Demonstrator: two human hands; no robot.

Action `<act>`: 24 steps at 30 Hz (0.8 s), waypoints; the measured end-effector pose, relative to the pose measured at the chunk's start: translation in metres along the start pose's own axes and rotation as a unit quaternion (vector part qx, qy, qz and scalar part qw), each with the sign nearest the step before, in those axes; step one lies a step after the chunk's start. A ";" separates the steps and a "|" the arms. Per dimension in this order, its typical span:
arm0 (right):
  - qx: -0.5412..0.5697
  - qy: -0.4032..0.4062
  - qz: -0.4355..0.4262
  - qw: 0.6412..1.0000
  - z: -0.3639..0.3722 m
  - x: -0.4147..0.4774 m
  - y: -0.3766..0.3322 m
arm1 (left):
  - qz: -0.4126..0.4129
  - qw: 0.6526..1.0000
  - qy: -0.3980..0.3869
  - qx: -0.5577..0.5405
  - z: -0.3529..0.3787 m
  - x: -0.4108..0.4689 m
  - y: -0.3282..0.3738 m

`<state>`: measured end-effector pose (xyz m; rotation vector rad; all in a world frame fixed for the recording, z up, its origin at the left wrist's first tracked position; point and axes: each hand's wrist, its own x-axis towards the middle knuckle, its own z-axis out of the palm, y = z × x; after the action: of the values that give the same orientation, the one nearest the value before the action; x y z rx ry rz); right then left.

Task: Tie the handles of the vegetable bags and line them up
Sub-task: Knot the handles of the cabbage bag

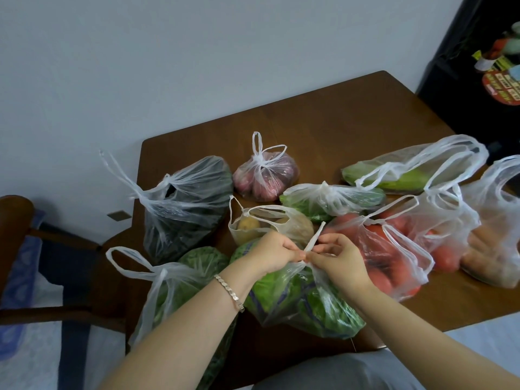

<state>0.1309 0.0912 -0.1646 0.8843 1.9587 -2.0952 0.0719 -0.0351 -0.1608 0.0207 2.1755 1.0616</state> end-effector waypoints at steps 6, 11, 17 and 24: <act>-0.257 -0.027 -0.150 0.954 -0.001 -0.008 -0.001 | 0.002 1.000 -0.016 -0.010 -0.002 -0.001 -0.002; -0.415 -0.101 -0.207 0.880 0.005 -0.003 -0.015 | 0.046 0.998 -0.015 0.035 -0.005 -0.007 -0.006; -0.445 -0.128 -0.193 0.865 0.001 0.001 -0.015 | 0.084 0.996 0.017 0.032 -0.003 -0.014 -0.009; -0.275 -0.067 -0.111 0.953 -0.004 0.005 -0.004 | 0.130 0.986 0.054 0.089 -0.001 -0.021 -0.007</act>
<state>0.1267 0.0972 -0.1637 0.4150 2.4613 -1.5023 0.0893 -0.0468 -0.1532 0.3443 2.4085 1.0237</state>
